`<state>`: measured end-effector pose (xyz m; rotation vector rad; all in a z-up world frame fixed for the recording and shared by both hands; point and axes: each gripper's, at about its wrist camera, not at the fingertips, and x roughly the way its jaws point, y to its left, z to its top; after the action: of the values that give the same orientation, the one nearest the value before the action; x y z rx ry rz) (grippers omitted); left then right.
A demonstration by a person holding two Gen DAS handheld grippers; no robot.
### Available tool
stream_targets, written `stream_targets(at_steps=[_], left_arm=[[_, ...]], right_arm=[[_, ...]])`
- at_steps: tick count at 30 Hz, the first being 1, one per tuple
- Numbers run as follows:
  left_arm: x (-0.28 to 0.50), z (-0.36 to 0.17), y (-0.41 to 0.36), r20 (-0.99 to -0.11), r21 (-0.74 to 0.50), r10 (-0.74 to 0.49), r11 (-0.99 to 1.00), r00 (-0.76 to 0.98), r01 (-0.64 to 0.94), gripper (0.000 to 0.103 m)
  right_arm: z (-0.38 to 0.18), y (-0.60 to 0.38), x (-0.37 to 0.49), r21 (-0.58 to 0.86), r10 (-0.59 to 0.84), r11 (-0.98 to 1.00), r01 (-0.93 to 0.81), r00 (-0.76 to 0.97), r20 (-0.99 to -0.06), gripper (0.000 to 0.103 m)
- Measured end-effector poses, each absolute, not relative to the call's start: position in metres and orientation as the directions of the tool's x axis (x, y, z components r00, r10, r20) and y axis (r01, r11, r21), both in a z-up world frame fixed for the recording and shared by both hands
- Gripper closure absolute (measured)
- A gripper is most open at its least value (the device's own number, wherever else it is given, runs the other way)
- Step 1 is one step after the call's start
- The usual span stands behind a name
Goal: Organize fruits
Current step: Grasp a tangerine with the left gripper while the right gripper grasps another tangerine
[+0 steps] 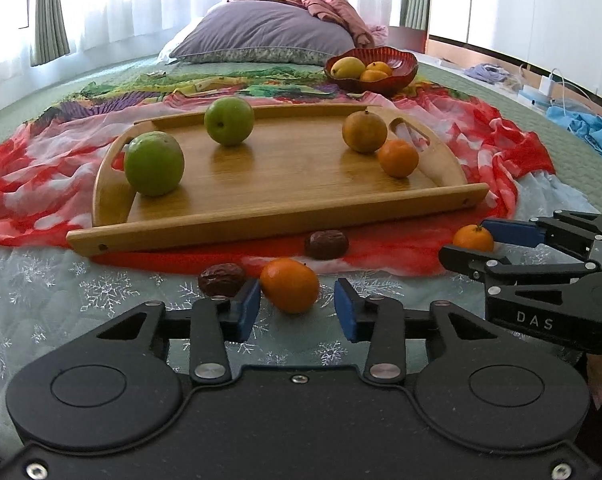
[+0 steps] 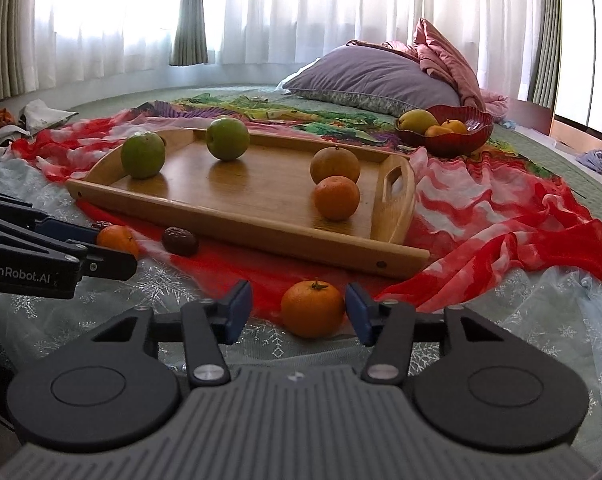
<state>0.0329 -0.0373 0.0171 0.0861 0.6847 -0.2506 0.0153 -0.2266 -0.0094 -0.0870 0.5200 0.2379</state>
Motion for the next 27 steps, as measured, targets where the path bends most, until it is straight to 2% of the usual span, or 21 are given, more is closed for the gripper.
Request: stream_targets(at_steps=[4,12,16,18,23,27], left_arm=[[0.032,0.017,-0.037,-0.632,0.005,-0.194,0.967,0.750,0.254,0.072],[0.038,0.011,-0.035,-0.637,-0.009,-0.201,0.967,0.744,0.254,0.069],[0.040,0.006,-0.038,-0.635,-0.025,-0.212,0.967,0.743,0.254,0.073],[0.038,0.008,-0.041,-0.624,-0.007,-0.201,0.968,0.755,0.251,0.073],[0.034,0.021,-0.043,-0.574,0.015,-0.204,0.966,0.793,0.260,0.074],[0.041,0.035,-0.039,-0.540,0.023,-0.193,0.970,0.819,0.244,0.074]], right_arm=[[-0.011,-0.228,0.017,-0.014,0.196,0.972,-0.235,0.839,-0.507,0.050],[-0.013,-0.227,0.018,-0.016,0.180,0.975,-0.220,0.839,-0.513,0.055],[-0.012,-0.229,0.017,-0.014,0.164,0.980,-0.199,0.846,-0.507,0.064],[-0.009,-0.231,0.016,0.013,0.175,0.981,-0.195,0.848,-0.501,0.064],[-0.001,-0.223,0.011,-0.037,0.165,0.978,-0.205,0.871,-0.464,0.064],[0.007,-0.218,0.019,-0.004,0.185,0.978,-0.208,0.876,-0.446,0.064]])
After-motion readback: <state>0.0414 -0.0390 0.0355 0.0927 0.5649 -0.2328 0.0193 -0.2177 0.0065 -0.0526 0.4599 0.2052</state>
